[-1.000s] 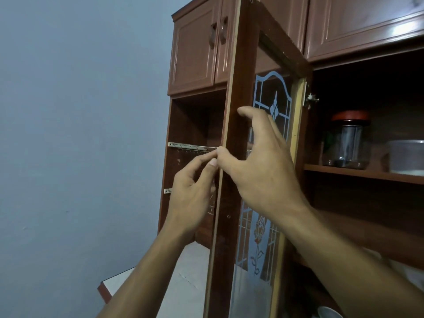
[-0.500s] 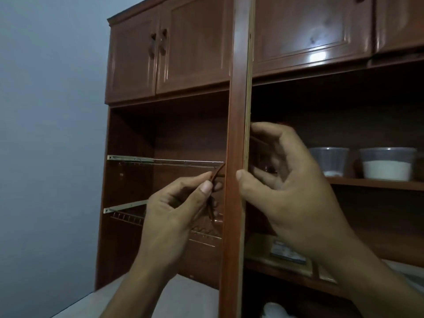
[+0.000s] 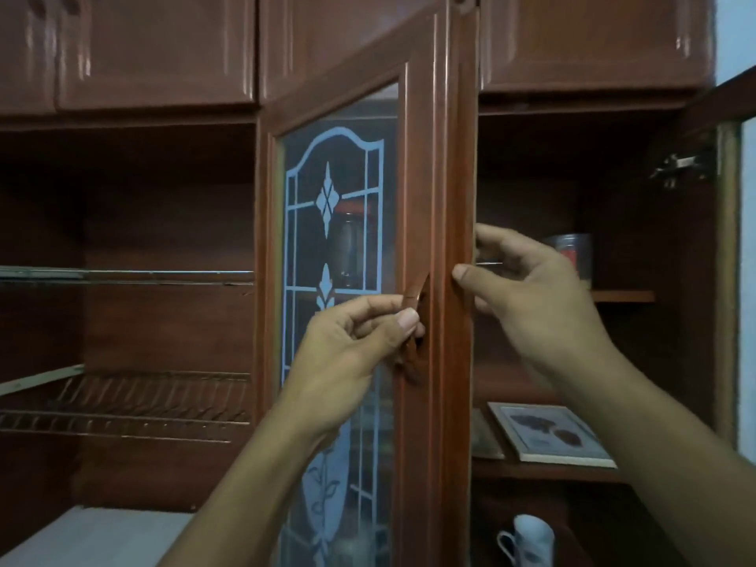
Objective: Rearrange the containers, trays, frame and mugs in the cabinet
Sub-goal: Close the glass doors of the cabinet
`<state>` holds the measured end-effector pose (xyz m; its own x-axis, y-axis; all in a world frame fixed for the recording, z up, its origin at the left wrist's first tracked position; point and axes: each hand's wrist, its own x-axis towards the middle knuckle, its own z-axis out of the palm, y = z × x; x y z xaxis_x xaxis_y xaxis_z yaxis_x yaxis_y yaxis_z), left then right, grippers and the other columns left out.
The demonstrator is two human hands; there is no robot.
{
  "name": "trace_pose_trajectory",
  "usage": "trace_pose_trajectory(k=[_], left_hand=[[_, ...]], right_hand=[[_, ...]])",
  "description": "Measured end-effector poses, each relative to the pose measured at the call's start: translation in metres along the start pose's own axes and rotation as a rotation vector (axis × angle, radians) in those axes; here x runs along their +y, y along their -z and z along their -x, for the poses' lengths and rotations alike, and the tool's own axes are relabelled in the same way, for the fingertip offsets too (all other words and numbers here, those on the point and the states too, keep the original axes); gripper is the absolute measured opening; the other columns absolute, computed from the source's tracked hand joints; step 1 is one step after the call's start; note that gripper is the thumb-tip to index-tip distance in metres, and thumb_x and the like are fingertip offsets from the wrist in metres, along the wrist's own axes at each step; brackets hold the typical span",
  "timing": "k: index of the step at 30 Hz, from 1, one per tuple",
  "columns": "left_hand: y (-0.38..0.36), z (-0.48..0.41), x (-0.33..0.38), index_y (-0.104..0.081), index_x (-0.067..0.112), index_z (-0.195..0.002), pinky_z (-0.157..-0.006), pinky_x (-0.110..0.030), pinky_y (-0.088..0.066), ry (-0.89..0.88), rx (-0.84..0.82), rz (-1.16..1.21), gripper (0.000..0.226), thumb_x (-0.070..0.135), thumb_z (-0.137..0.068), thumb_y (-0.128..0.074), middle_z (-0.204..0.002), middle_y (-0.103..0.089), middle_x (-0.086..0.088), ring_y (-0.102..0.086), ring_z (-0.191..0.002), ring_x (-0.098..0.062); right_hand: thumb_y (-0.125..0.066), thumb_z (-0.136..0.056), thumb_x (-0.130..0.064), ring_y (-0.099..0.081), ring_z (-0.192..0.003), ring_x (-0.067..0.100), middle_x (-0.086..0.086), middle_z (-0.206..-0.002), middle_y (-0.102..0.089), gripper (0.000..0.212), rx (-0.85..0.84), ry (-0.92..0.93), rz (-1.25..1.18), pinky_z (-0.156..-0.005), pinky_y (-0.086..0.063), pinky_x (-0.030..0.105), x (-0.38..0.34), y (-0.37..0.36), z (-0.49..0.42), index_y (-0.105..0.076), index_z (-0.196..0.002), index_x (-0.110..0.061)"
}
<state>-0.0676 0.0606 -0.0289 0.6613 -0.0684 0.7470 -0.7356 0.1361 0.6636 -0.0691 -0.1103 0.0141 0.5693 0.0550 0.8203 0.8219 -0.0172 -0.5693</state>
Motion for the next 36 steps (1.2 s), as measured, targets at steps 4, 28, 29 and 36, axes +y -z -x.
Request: trace_pose_trajectory(k=[4, 28, 29, 36], left_hand=[[-0.021, -0.026, -0.029, -0.069, 0.011, -0.095, -0.070, -0.017, -0.051, 0.026, -0.002, -0.092, 0.010, 0.008, -0.087, -0.064, -0.079, -0.074, 0.000, -0.069, -0.077, -0.007], [-0.042, -0.106, -0.085, -0.068, 0.017, -0.076, -0.079, -0.042, -0.058, 0.146, 0.029, -0.504, 0.015, 0.026, -0.088, -0.069, -0.072, -0.072, -0.004, -0.070, -0.076, -0.021], [-0.041, -0.108, -0.085, -0.068, 0.017, -0.077, -0.080, -0.044, -0.058, 0.153, 0.022, -0.498, 0.014, 0.025, -0.088, -0.070, -0.075, -0.073, -0.006, -0.071, -0.079, -0.023], [-0.040, -0.106, -0.077, -0.069, 0.008, -0.083, -0.081, -0.044, -0.058, 0.172, -0.019, -0.477, 0.014, 0.021, -0.088, -0.069, -0.083, -0.073, -0.013, -0.071, -0.083, -0.026]], right_hand=[[-0.060, -0.093, -0.002, -0.071, -0.088, 0.003, -0.008, -0.094, -0.074, 0.032, 0.073, -0.095, 0.096, -0.071, -0.054, 0.015, 0.028, 0.021, -0.022, -0.067, -0.116, -0.022], [-0.077, -0.080, -0.009, -0.069, -0.078, 0.005, -0.005, -0.087, -0.073, 0.019, 0.258, -0.264, 0.388, -0.091, -0.056, 0.034, 0.114, 0.036, -0.099, -0.075, -0.098, -0.015], [-0.077, -0.080, -0.009, -0.068, -0.077, 0.004, -0.006, -0.084, -0.072, 0.015, 0.265, -0.261, 0.391, -0.089, -0.056, 0.032, 0.115, 0.036, -0.099, -0.075, -0.094, -0.016], [-0.074, -0.084, -0.010, -0.064, -0.076, 0.003, -0.010, -0.078, -0.068, 0.011, 0.282, -0.235, 0.436, -0.078, -0.053, 0.022, 0.118, 0.033, -0.097, -0.071, -0.086, -0.021]])
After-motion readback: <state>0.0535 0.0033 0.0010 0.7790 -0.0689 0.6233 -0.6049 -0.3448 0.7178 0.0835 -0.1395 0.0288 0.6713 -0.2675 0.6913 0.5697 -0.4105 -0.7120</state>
